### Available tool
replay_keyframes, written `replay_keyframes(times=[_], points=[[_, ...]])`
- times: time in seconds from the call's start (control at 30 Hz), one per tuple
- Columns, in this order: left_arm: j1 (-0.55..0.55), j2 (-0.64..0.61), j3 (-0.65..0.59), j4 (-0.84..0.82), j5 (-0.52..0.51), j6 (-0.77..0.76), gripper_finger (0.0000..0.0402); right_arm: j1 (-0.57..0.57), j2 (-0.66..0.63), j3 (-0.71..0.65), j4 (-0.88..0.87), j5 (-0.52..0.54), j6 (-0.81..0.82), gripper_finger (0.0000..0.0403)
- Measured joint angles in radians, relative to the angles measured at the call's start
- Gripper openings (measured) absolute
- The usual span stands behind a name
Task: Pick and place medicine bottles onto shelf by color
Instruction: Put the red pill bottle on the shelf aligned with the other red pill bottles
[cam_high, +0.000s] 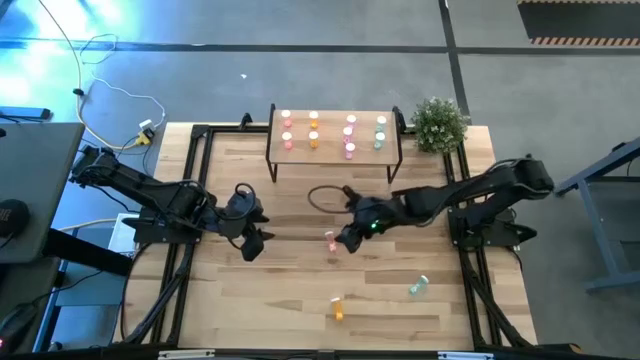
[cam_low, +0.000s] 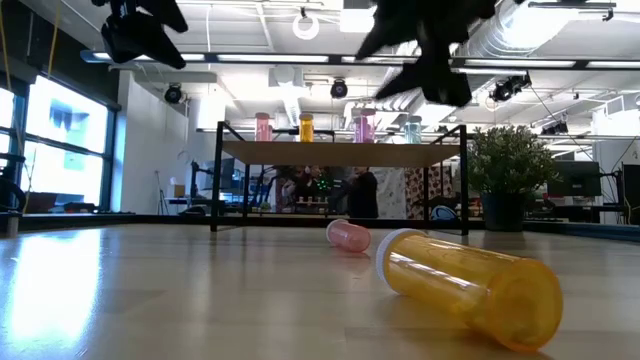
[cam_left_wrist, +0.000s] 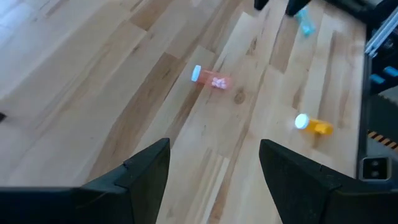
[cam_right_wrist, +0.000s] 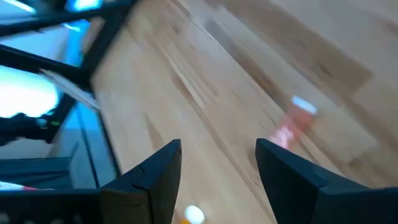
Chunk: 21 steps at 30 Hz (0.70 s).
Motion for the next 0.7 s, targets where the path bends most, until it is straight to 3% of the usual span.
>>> replay_keyframes(times=[0.47, 0.7], points=[[0.108, -0.020, 0.001, -0.074, 0.102, 0.128, 0.0236, 0.001, 0.214, 0.050, 0.010, -0.009, 0.130, 0.0195], [0.142, -0.069, 0.001, -0.074, 0.115, 0.169, 0.0236, -0.003, 0.258, 0.157, -0.134, 0.055, 0.122, 0.0195]])
